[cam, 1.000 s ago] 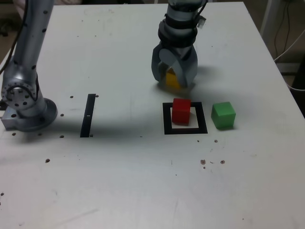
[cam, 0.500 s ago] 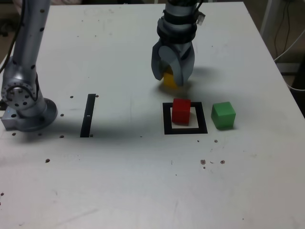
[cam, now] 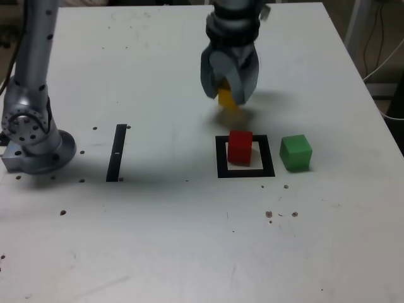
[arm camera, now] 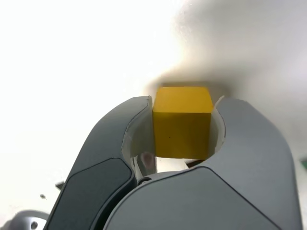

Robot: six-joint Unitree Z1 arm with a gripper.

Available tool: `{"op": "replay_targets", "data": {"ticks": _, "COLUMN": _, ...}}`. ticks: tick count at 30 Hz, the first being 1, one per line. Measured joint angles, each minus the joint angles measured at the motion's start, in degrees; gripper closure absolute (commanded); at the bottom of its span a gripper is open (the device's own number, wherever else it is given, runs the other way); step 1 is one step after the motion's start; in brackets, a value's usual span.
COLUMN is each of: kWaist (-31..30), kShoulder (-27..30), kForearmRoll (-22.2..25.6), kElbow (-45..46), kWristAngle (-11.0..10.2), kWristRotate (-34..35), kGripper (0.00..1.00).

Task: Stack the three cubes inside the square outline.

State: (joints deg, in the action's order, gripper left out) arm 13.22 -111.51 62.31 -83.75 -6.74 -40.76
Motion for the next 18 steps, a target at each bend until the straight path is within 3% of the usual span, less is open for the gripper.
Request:
{"op": "replay_targets", "data": {"ticks": 9, "kWaist": -8.1, "kShoulder": 6.6, "kForearmRoll": 10.4, "kElbow": -4.8, "kWristAngle": 0.9, "kWristRotate": 13.9, "kGripper": 0.78}}
{"op": "replay_targets", "data": {"ticks": 18, "kWaist": -17.6, "kShoulder": 6.7, "kForearmRoll": 13.7, "kElbow": -8.4, "kWristAngle": 1.8, "kWristRotate": 30.8, "kGripper": 0.78}}
